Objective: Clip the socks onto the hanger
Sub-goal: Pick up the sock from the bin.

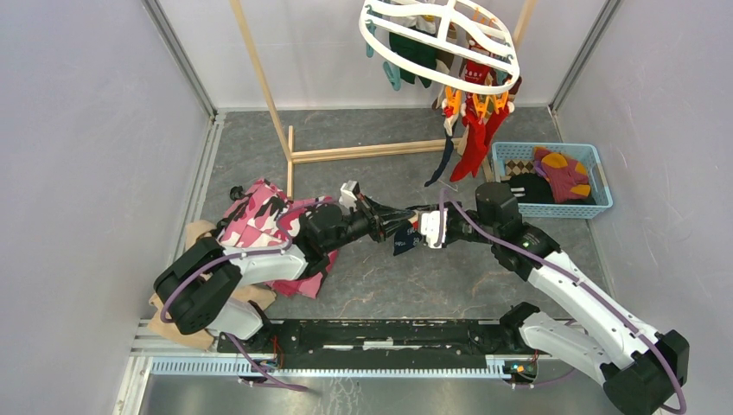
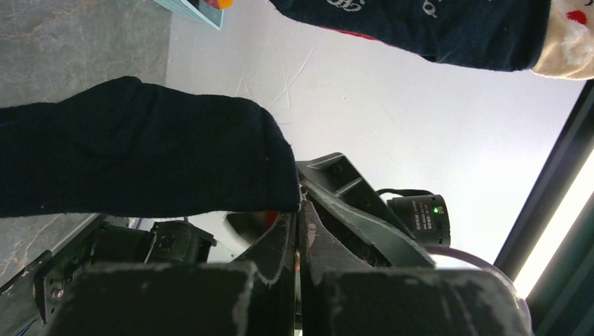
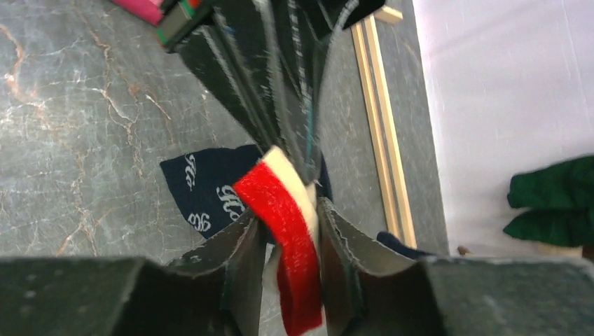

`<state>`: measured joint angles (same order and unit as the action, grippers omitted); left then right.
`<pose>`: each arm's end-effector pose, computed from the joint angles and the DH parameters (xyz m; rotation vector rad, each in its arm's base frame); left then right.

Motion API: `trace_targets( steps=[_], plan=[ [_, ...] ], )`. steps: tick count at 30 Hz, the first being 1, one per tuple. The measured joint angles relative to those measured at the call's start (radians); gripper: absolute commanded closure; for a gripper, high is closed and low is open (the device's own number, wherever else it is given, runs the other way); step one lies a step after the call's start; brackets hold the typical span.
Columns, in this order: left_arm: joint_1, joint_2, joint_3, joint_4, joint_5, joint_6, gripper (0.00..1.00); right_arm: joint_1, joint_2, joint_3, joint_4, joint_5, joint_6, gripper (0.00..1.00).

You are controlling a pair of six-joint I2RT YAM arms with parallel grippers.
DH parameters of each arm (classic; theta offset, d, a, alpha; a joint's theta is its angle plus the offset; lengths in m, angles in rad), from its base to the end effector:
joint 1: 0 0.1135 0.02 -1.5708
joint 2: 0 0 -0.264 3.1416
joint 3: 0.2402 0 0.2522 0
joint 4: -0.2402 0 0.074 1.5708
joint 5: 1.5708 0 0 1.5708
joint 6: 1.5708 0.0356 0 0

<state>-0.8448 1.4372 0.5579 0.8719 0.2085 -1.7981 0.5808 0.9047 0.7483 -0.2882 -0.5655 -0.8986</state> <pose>0.1911 -0.2263 0.2239 -0.7642 1.9519 -2.0594 0.1585 0.1269 0.2974 -1.5603 1.1855 0.3604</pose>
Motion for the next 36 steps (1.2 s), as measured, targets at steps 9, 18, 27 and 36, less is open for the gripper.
trace_targets(
  steps=[9,18,27,36],
  plan=[
    [0.007,0.000,-0.055,0.067,-0.016,-0.019,0.74,0.000,0.002,-0.011,0.016,0.018,0.050,1.00],
    [0.111,-0.126,-0.207,0.086,-0.007,0.174,0.37,-0.036,0.119,0.000,-0.091,-0.182,0.060,1.00],
    [0.137,-0.491,-0.249,-0.082,0.115,0.926,0.22,-0.048,0.211,0.088,-0.264,-0.303,-0.026,0.98],
    [-0.043,-0.406,-0.204,-0.217,0.147,1.520,0.19,-0.048,0.331,0.287,-0.507,-0.378,-0.219,0.97]
  ],
)
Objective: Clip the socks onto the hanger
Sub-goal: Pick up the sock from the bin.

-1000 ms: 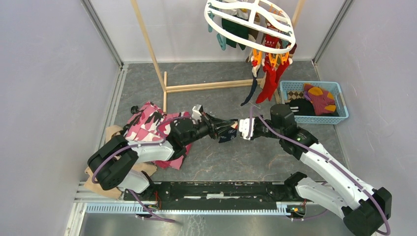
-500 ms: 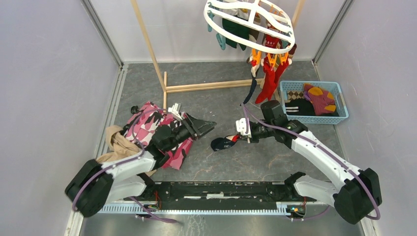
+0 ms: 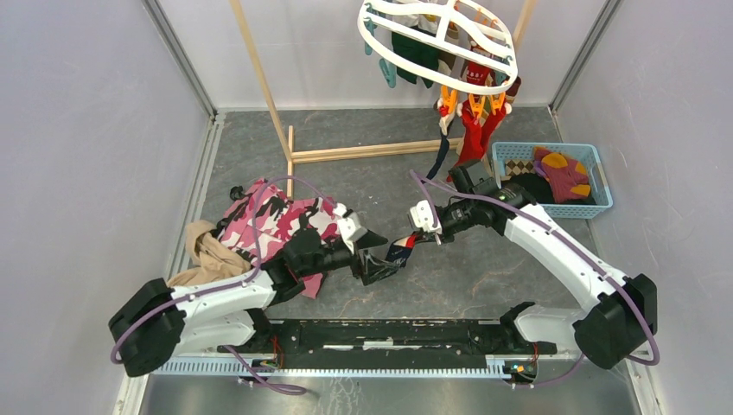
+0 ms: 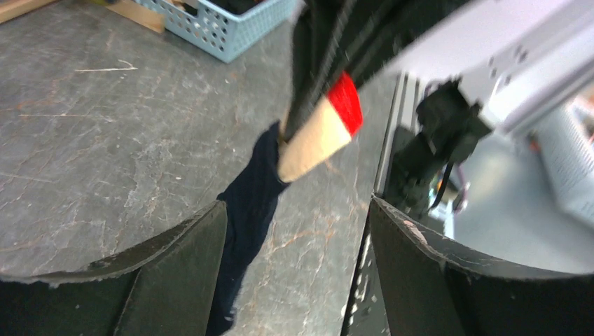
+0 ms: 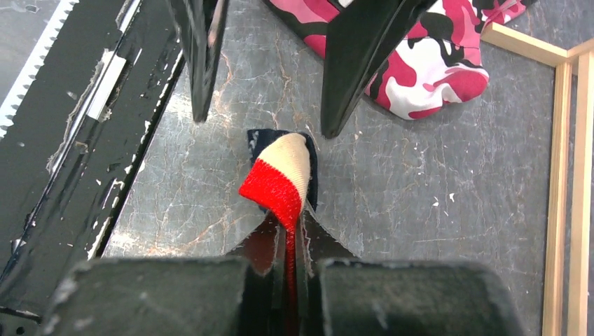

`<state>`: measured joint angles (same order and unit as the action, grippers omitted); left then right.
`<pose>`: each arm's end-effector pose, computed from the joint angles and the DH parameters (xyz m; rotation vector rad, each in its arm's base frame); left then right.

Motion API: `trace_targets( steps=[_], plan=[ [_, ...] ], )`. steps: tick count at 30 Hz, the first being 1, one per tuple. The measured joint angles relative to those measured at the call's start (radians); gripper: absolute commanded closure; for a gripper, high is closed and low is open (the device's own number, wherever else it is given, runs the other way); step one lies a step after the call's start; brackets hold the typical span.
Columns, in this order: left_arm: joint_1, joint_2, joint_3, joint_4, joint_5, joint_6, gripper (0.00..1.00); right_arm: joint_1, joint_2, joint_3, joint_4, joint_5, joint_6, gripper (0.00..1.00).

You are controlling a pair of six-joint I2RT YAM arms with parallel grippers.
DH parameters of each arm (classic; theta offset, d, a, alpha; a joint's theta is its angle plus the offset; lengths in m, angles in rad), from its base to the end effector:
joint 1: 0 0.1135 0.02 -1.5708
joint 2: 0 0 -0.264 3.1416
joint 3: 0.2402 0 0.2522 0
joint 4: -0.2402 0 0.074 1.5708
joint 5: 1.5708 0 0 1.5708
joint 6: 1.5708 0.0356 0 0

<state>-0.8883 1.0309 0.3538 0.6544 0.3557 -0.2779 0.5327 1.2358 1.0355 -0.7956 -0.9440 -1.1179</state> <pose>0.1292 -0.1787 0.2308 0.7951 1.5304 -1.1692 0.1893 0.1451 0.2933 -1.8366 1.2450 0.8853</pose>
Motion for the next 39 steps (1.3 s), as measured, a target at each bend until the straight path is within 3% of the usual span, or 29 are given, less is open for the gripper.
trace_targets(
  steps=[6,13,18,19,24,27,33,39],
  plan=[
    [-0.050,0.117,0.040,-0.037,-0.036,0.238,0.29,0.002,0.007,0.028,-0.064,-0.005,-0.044,0.97],
    [-0.052,0.196,0.057,0.031,-0.050,0.290,0.51,0.004,0.015,0.043,-0.085,-0.007,-0.055,0.92],
    [-0.056,0.222,0.058,0.121,-0.035,0.284,0.95,0.006,0.035,0.053,-0.089,-0.007,-0.053,0.81],
    [-0.056,0.224,0.058,0.135,-0.029,0.280,0.98,0.008,0.038,0.058,-0.085,-0.006,-0.046,0.75],
    [-0.056,0.232,0.055,0.187,-0.016,0.266,0.98,0.009,0.041,0.094,-0.047,0.037,0.038,0.44],
    [-0.056,0.210,0.030,0.201,-0.051,0.263,0.98,0.002,0.028,0.130,0.008,0.092,0.114,0.33],
    [-0.056,0.101,-0.046,0.199,-0.191,0.256,0.98,-0.057,-0.083,0.144,0.113,0.122,0.262,0.31],
    [-0.079,0.059,-0.045,0.177,-0.343,0.249,0.98,-0.066,-0.162,0.069,0.235,0.018,0.430,0.34]
  ],
)
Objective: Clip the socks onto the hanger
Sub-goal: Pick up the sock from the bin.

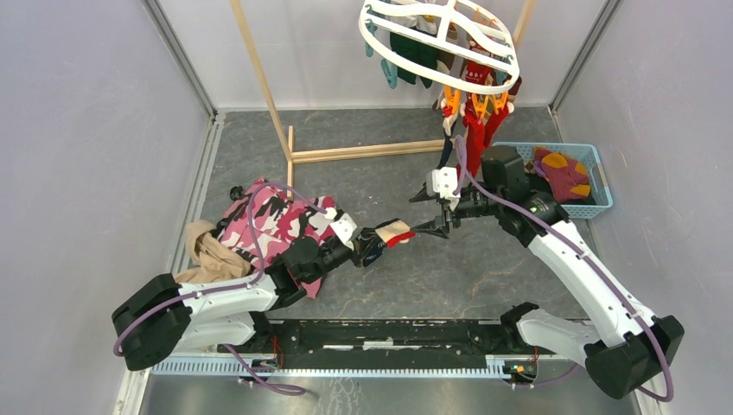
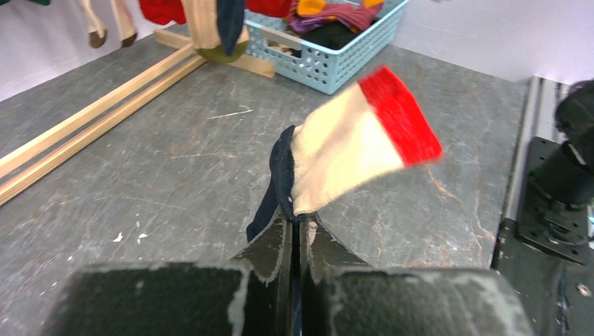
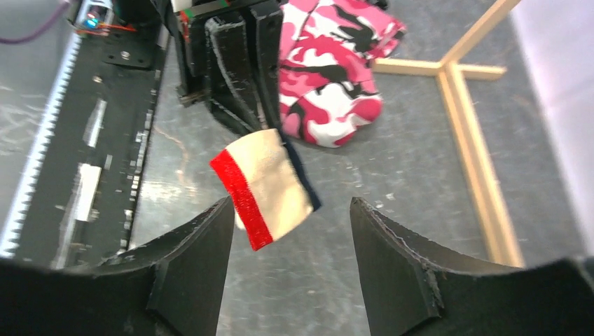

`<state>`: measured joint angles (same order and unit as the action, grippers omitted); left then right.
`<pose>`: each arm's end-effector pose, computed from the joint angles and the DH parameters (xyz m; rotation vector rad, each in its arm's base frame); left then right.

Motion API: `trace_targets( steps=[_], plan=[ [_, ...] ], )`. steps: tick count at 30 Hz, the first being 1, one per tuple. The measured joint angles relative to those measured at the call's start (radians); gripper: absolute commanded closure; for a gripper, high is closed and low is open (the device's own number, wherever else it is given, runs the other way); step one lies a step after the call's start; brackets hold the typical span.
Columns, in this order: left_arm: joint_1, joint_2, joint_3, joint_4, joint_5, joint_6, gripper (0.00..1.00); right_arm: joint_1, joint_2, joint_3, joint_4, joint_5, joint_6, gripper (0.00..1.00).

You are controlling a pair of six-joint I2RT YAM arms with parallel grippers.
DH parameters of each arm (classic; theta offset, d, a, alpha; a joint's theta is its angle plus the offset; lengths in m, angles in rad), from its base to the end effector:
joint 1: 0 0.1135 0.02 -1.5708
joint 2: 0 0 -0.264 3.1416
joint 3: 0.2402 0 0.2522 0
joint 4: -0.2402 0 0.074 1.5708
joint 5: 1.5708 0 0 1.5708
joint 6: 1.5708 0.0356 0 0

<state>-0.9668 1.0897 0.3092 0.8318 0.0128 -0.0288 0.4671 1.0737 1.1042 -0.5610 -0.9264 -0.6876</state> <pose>0.1266 -0.1843 0.2234 0.7210 1.3994 -0.8001 0.1831 0.1242 0.3647 -1.4847 1.2887 0.8192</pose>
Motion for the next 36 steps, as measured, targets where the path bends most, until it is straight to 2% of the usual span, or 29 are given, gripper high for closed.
trace_targets(
  steps=[4,8,11,12,14,17,24,28,31,36],
  plan=[
    [-0.011,0.018,0.026,-0.040,-0.073,0.000,0.98,-0.001,0.020,-0.057,0.039,-0.042,0.115,0.34],
    [-0.011,0.043,0.064,-0.064,-0.098,-0.013,0.98,-0.002,0.029,-0.058,0.050,-0.043,0.132,0.31],
    [-0.011,0.047,0.080,-0.083,-0.094,-0.049,0.98,-0.003,0.028,-0.057,0.000,-0.030,0.032,0.27],
    [-0.011,0.046,0.096,-0.102,-0.082,-0.090,0.98,-0.003,0.029,-0.056,-0.087,-0.005,-0.108,0.23],
    [-0.003,0.043,0.100,-0.112,-0.061,-0.124,0.98,-0.003,0.025,-0.058,-0.107,0.006,-0.170,0.22],
    [0.031,0.024,0.113,-0.139,0.049,-0.220,0.98,-0.003,0.000,-0.075,-0.159,0.030,-0.325,0.23],
    [0.102,0.013,0.149,-0.147,0.259,-0.391,0.98,-0.003,-0.008,-0.075,-0.217,0.018,-0.537,0.26],
    [0.121,0.014,0.156,-0.146,0.336,-0.447,0.98,-0.003,-0.008,-0.076,-0.218,-0.014,-0.567,0.33],
    [0.125,0.026,0.174,-0.144,0.386,-0.480,0.98,-0.003,-0.008,-0.076,-0.210,-0.048,-0.566,0.43],
    [0.132,0.059,0.188,-0.137,0.426,-0.510,0.98,-0.003,-0.008,-0.076,-0.196,-0.124,-0.537,0.78]
  ],
)
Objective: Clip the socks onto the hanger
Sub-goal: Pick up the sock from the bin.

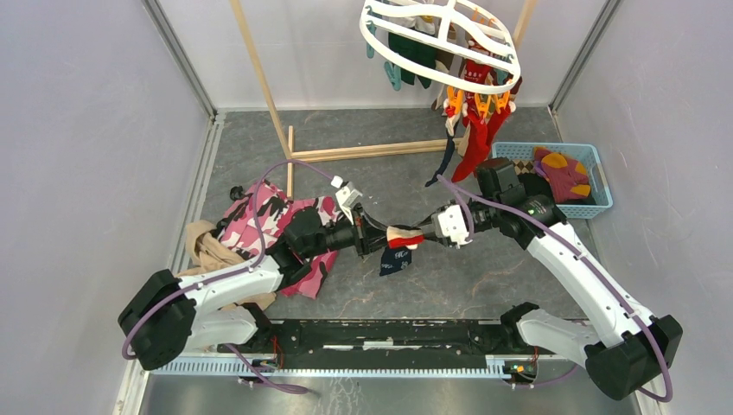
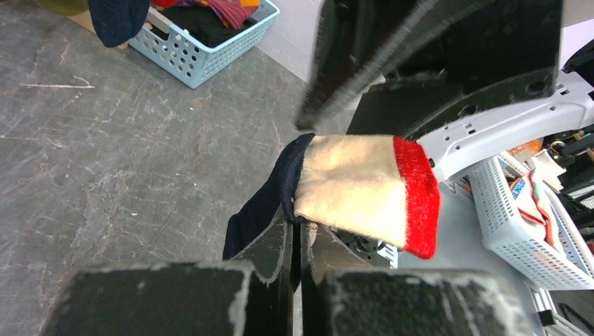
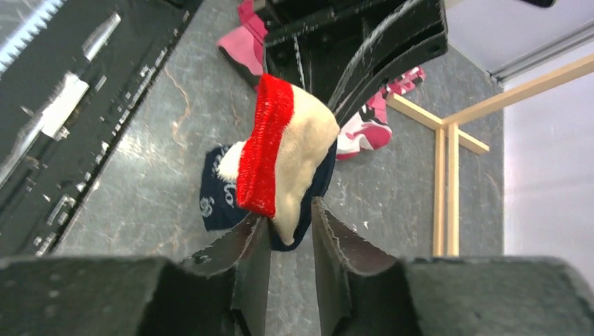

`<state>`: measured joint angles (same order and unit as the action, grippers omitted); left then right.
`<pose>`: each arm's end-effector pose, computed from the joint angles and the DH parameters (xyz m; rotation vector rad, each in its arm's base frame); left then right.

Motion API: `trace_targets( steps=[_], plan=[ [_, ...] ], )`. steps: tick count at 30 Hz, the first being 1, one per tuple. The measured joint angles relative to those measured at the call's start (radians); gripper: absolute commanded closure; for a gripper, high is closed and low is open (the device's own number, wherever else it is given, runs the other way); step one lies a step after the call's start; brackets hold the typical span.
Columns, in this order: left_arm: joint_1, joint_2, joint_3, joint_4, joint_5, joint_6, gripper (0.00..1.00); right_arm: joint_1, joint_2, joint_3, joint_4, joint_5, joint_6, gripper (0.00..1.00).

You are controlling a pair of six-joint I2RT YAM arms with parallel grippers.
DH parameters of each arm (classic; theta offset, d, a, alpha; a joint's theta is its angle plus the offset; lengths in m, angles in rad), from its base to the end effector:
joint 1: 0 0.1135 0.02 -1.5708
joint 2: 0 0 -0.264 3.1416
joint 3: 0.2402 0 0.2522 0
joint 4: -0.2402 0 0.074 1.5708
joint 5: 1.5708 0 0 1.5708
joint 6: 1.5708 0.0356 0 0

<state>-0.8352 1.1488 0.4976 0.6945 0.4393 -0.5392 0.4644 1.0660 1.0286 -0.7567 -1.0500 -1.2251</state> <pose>0.1560 -0.1949 0.2582 0.6312 1.5939 -1.3941 0.1682 0.1188 0.3300 -1.7713 0.9525 0.7553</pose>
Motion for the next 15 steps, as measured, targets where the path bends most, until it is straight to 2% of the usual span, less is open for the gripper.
trace_targets(
  steps=[1,2,3,4,8,10,12,15],
  plan=[
    [0.003,0.006,0.000,0.000,0.009,-0.003,0.98,0.000,0.000,0.000,0.002,-0.013,0.010,0.89],
    [0.004,0.011,0.000,0.000,0.011,-0.008,0.98,0.000,0.000,0.000,0.005,-0.027,0.021,0.95],
    [0.005,0.014,0.000,0.000,0.013,-0.011,0.98,0.000,0.000,0.000,0.008,-0.037,0.031,1.00],
    [0.007,0.017,0.000,0.000,0.015,-0.014,0.97,0.000,0.000,0.000,0.015,-0.048,0.055,1.00],
    [0.019,0.020,0.000,0.006,0.016,-0.016,0.70,0.000,0.000,-0.018,0.096,-0.077,0.191,1.00],
    [0.029,0.018,-0.009,0.025,0.015,-0.012,0.53,-0.005,0.000,-0.042,0.149,-0.092,0.275,1.00],
    [0.041,0.000,-0.060,0.085,0.013,0.003,0.38,-0.026,0.003,-0.065,0.187,-0.122,0.348,1.00],
    [0.050,-0.053,-0.166,0.167,0.010,0.047,0.21,-0.076,0.015,-0.085,0.234,-0.170,0.431,1.00]
  ],
)
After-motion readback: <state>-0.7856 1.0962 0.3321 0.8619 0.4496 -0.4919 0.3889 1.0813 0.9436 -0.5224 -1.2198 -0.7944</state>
